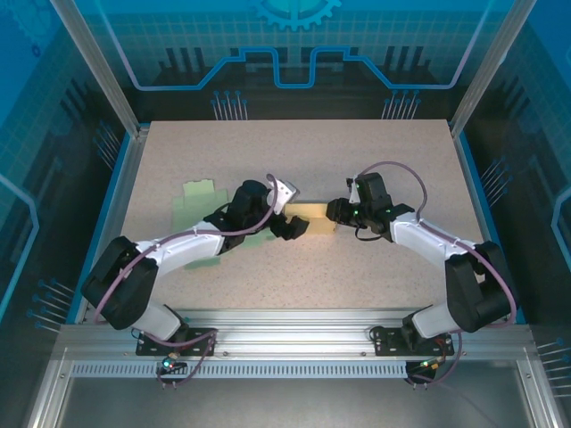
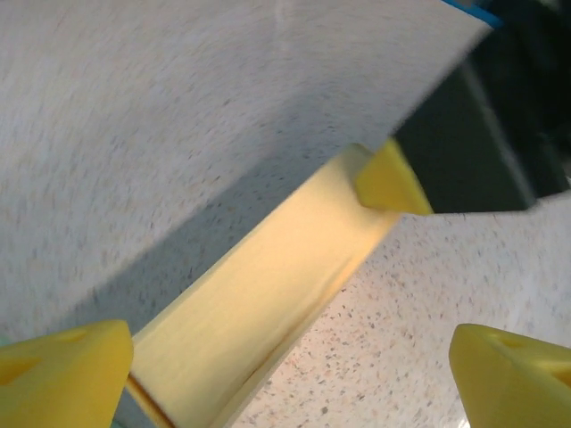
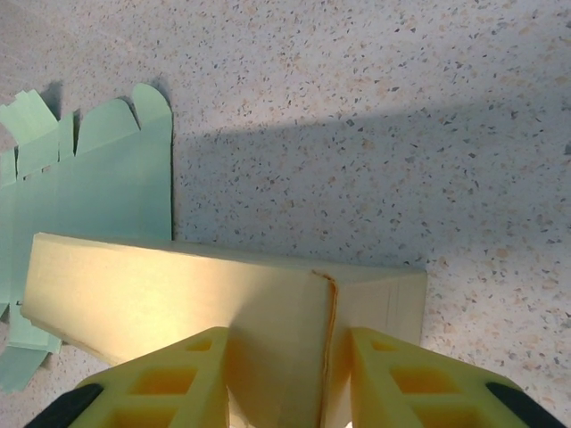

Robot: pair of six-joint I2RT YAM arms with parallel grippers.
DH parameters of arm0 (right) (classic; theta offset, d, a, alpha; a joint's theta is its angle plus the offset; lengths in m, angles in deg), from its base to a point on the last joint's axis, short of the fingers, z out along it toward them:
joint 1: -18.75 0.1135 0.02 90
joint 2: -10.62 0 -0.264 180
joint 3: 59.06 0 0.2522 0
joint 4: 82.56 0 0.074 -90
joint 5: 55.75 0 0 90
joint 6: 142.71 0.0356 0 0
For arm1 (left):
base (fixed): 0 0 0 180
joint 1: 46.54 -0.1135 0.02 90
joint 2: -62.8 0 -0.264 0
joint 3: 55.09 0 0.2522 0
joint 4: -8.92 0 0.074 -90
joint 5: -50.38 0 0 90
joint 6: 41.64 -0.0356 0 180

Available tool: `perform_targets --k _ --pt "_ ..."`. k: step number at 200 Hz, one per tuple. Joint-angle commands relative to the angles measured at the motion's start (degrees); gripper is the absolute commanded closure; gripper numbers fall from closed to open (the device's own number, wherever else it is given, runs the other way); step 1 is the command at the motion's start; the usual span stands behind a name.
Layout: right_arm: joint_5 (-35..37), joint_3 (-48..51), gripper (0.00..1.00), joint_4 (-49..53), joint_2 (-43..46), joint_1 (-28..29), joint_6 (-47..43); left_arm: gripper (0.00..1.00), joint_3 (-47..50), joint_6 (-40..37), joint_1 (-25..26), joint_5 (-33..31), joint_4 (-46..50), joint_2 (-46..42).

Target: Fold the paper box

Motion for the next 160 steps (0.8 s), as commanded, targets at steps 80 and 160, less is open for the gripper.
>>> perform_targets --k 80,160 --pt "2.65 0.19 0.63 14.72 1.39 0.08 -2.74 0.07 -18.05 -35.4 -1.82 3.17 23.1 11.92" --pt "3.44 -1.45 0.59 16.81 2.47 0.1 -3.74 0.33 -22.94 -37.29 -1.62 0.79 26.84 16.69"
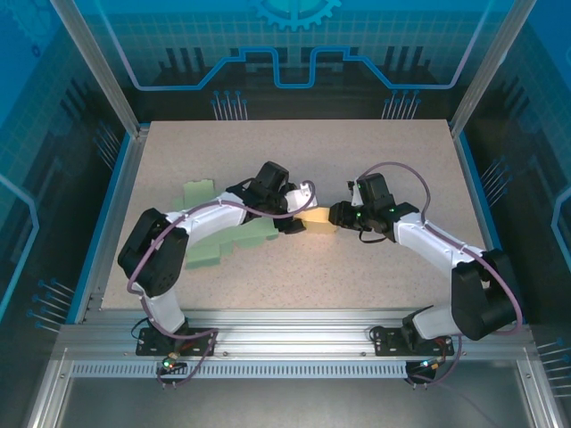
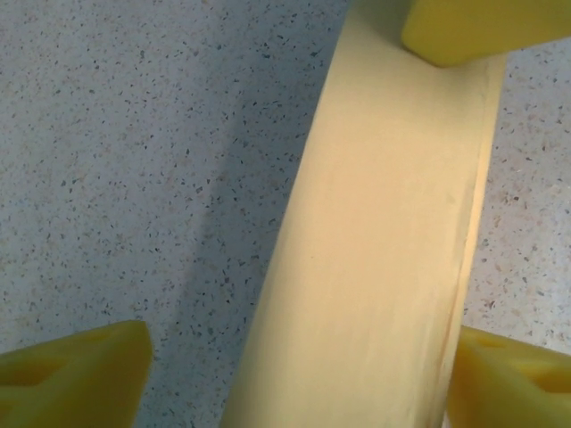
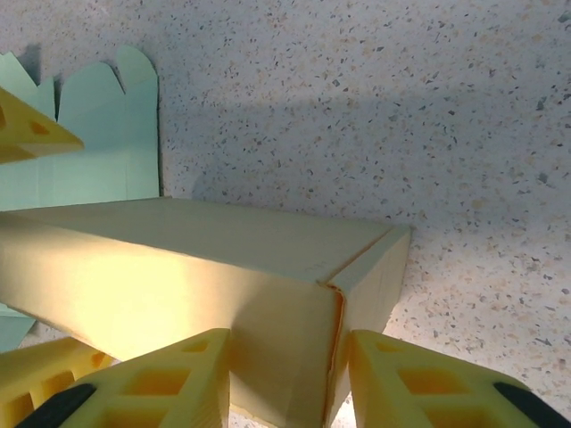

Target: Fold the paper box

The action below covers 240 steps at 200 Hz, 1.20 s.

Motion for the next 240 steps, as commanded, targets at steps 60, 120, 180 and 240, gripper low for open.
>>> perform_targets --k 60,120,180,240 --pt "4.99 -5.08 0.37 15.0 4.5 -0.71 -3.04 0.54 2.53 -5.79 2.43 -8.0 -7.7 -0.58" --pt "11.85 -7.22 0.0 24.57 21.11 -3.57 -3.69 0.53 -3.68 -9.6 7.04 -18.33 -21.93 9.17" --pt "21.4 -4.78 0.0 29.46 41.16 -4.6 -4.46 0.51 -17.03 -14.98 8.46 -23.47 -27.69 22.88" --pt "23.6 -1.57 0.0 27.35 52.34 -6.51 -2.3 0.16 -20.2 -17.81 10.18 -25.54 -28.84 27.04"
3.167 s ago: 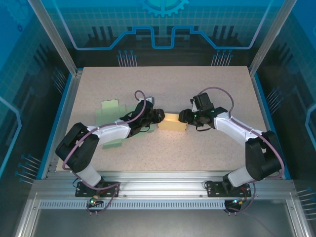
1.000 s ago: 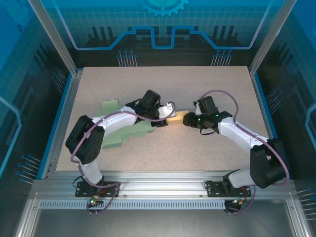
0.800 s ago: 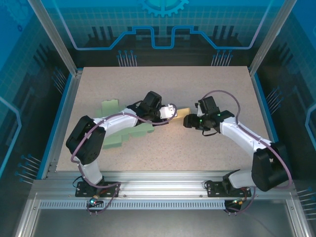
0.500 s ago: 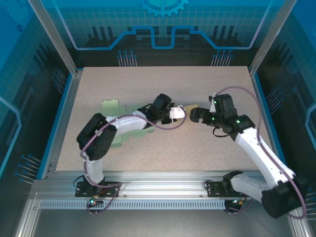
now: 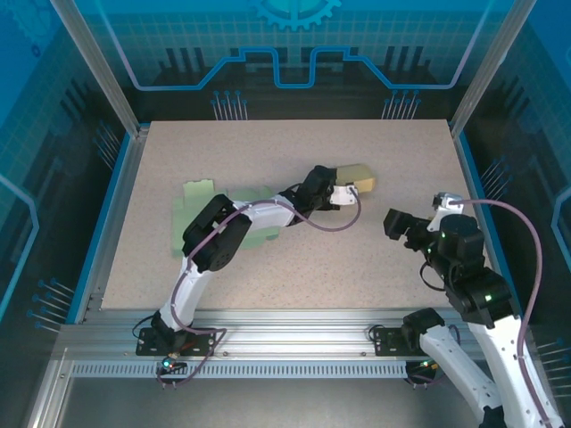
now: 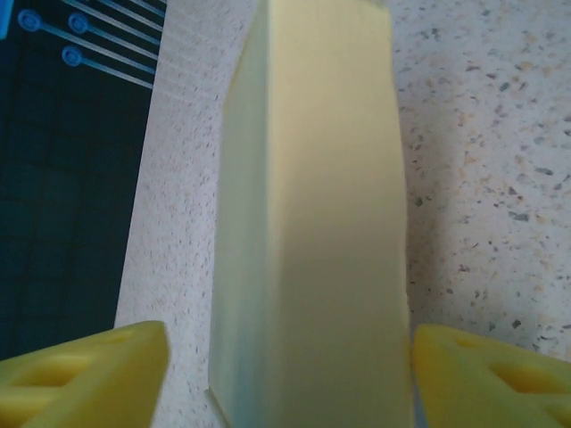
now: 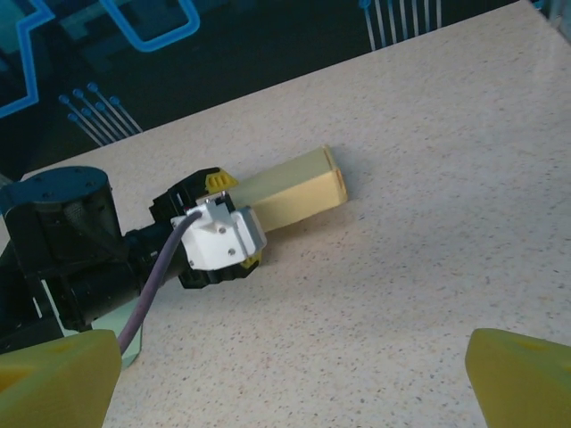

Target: Fold the paper box

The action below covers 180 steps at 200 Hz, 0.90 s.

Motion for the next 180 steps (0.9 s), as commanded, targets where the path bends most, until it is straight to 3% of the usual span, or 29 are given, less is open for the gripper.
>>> perform_targets --k 1,20,55,113,143,166,180 --pt "0.75 0.81 0.0 -0.21 1.94 -1.21 1.2 0.15 -0.73 -1.28 1.2 -1.63 -2.58 0.3" --pt "-1.46 0.81 0.0 -1.37 2.69 -2.1 1.43 0.01 2.88 0.19 1.96 -1.62 -4.84 -2.35" --pt "-7.36 2.62 0.0 -3.78 3.67 -4.38 1.96 0.01 13.03 5.55 4.19 -2.51 -9.03 -12.66" --pt "-17.68 2.57 0.0 -6.97 0.79 -5.87 0.81 0.01 29.75 30.3 3.87 -9.96 -9.13 -37.54" --pt "-23.68 3.82 0.0 -9.79 -3.45 -5.97 -0.03 0.01 35.2 49.3 -0.22 -13.98 0.51 -49.16" --pt "-25.8 5.71 0.0 -11.43 -7.57 -5.99 -0.14 0.01 40.56 74.67 -7.87 -11.06 10.44 -59.21" --pt "-20.73 5.66 0.0 -7.79 -10.63 -6.22 4.39 0.01 44.56 90.13 -12.24 -11.13 17.5 -64.75"
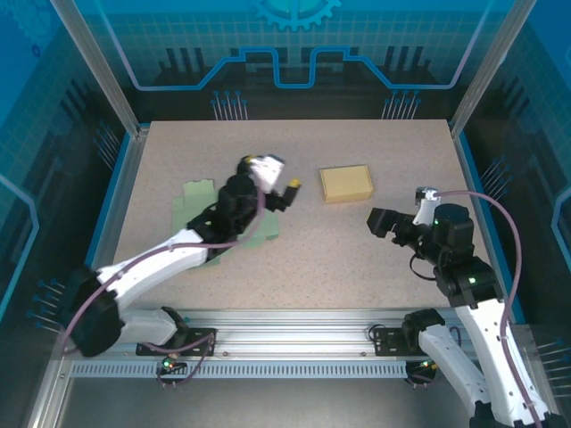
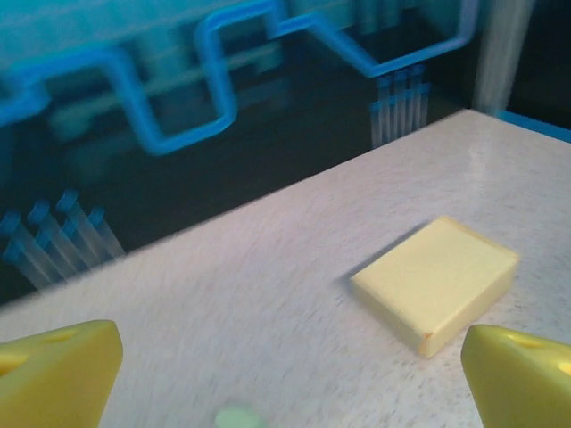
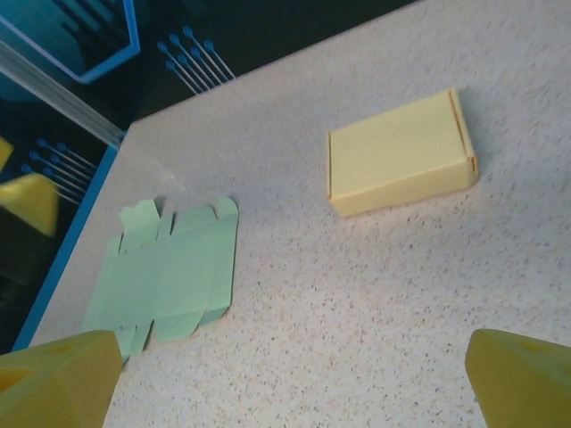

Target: Fold the paper box

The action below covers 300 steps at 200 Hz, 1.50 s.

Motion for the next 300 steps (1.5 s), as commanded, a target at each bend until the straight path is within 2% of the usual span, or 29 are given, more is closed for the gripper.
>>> perform_targets --k 1,15,59,94,105,136,186,228,253,285,300 --pt "1.1 1.11 0.0 1.02 -3.78 -1.07 3.16 0.01 6.12 34.61 -6.57 -0.79 16.08 -7.4" --pt "1.02 1.52 0.0 0.87 -6.26 -1.2 1.69 0.01 10.32 45.61 -8.69 -2.4 22.95 -12.73" --pt "1.24 4.0 0.0 -4.03 -9.9 -1.33 1.52 0.01 23.94 68.89 -9.48 -3.53 35.01 -26.86" --pt "0.7 4.24 0.0 -4.37 -14.18 -1.26 1.81 0.03 31.75 84.77 -9.83 -3.58 45.11 -38.83" --pt "0.95 4.2 0.0 -4.42 -15.33 -1.33 1.98 0.05 34.07 87.55 -9.86 -3.71 46.11 -42.63" --pt "1.07 4.83 0.0 -5.82 -17.07 -1.25 3.09 0.11 37.99 90.22 -9.9 -6.43 45.9 -48.89" --pt "1.62 4.47 0.0 -5.26 -18.42 -1.19 4.0 0.2 38.59 88.27 -11.8 -9.01 42.25 -44.62" --pt "2.49 4.3 0.0 -4.51 -17.7 -1.16 4.35 0.23 37.94 86.14 -15.77 -5.33 34.84 -33.75" --pt "2.76 4.66 0.0 -4.77 -16.85 -1.13 4.7 0.23 35.68 81.37 -17.85 -3.82 28.64 -25.43" --pt "3.45 6.04 0.0 -5.06 -15.84 -1.07 5.66 0.24 33.19 78.91 -20.41 -1.54 22.92 -15.95" --pt "3.73 6.78 0.0 -5.06 -15.33 -1.07 6.18 0.27 32.67 78.7 -21.1 -0.45 19.81 -12.36"
